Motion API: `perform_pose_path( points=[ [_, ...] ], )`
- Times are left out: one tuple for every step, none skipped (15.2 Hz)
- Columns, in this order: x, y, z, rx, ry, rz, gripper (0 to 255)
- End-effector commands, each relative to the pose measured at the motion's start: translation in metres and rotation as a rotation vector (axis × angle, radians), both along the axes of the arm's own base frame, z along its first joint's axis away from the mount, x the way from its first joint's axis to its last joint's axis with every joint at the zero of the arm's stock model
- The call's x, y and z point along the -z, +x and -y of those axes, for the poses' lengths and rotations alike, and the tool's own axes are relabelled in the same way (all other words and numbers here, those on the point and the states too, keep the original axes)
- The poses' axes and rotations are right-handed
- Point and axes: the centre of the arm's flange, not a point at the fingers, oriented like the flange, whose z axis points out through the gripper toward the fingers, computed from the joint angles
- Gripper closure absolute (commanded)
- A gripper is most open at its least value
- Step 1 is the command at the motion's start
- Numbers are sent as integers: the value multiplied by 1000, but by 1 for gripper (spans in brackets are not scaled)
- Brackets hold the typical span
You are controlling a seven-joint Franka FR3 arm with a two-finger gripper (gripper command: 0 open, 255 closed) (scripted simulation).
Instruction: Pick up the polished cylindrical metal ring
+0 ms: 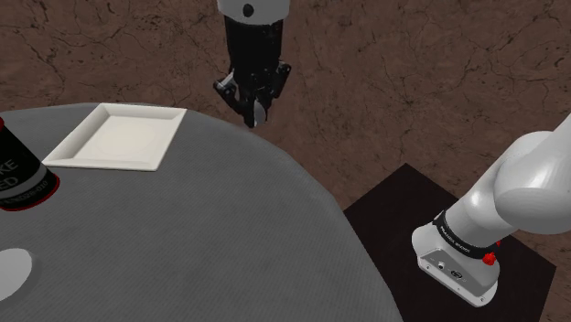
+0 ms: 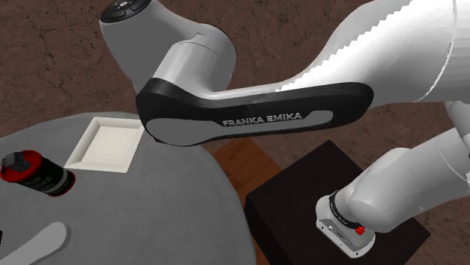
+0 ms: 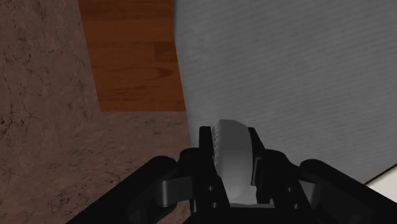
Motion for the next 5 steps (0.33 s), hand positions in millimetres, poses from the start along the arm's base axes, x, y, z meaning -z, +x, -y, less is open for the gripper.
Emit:
perform_pose_path(
  points=[
    [-11, -1, 0, 0, 0, 0, 255],
    [-16, -1, 0, 0, 0, 0, 255],
    [-22, -1, 0, 0, 0, 0, 255],
    [-22, -1, 0, 0, 0, 0, 255],
    [-22, -1, 0, 0, 0, 0, 255]
  ],
)
